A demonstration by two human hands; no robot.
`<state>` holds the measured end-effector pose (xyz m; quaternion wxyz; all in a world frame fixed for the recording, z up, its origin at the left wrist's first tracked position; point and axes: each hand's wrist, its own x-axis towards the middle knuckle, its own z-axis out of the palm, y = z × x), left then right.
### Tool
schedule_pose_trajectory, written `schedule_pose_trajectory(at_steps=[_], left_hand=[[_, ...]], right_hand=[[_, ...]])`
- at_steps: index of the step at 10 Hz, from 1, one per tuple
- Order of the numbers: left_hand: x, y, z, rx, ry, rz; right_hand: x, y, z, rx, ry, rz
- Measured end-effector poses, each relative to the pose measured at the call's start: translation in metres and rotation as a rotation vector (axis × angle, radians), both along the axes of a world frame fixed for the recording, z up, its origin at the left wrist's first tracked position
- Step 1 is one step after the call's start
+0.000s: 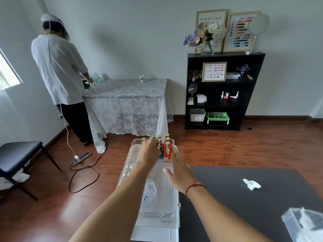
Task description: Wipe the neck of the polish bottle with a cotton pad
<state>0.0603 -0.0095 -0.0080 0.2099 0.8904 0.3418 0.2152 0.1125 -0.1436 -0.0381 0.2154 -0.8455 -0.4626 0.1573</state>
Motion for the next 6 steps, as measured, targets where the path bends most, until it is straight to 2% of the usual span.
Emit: schedule_pose_trajectory(at_steps=[6], left_hand=[[0.0004,0.0005,-0.0033,-0.023,-0.069,0.03]], right_hand=[[-0.0007,-0.002,0.0072,-0.004,-0.004,0.009]])
